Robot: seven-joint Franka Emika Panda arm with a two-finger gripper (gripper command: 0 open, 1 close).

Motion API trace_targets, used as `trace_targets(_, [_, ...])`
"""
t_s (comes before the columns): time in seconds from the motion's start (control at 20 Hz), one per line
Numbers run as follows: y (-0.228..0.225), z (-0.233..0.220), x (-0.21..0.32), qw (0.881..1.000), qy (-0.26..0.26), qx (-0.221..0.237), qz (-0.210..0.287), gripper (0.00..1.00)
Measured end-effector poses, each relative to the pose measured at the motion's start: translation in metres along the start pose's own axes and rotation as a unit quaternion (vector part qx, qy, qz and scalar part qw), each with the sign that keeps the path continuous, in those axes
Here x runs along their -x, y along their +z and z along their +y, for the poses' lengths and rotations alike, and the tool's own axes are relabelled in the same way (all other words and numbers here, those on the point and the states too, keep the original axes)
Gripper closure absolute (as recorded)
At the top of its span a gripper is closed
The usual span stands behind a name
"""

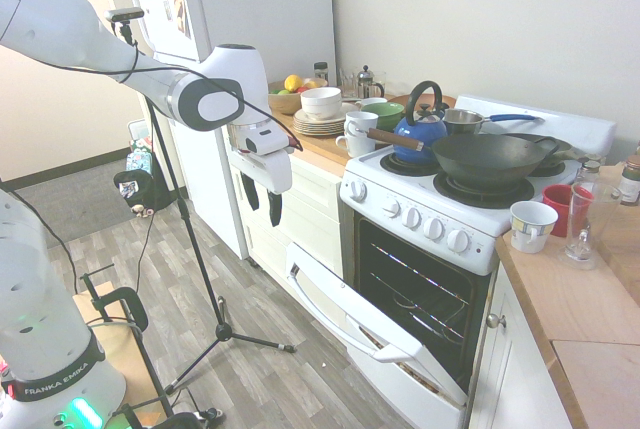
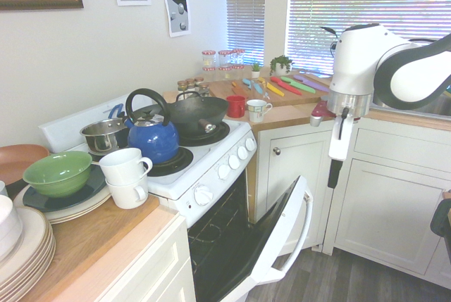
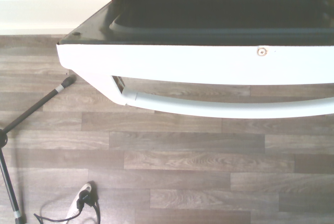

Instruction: Close the oven

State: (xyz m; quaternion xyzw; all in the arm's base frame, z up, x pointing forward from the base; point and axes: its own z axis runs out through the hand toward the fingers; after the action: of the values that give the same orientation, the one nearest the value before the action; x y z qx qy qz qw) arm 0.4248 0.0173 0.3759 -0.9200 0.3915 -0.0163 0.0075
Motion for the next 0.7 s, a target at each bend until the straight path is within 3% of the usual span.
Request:
trace_targets(0.25, [0.016, 0.005, -0.001, 1.0, -0.018, 0.023, -0.005, 0.0])
trace_targets(0.45, [0.068, 0.012, 0.014, 0.997, -0.052, 0.061, 0.01, 0.0])
trace_targets(0.7, [0.143, 0.008, 0.025, 0.998, -0.023, 0.051, 0.0, 0.0])
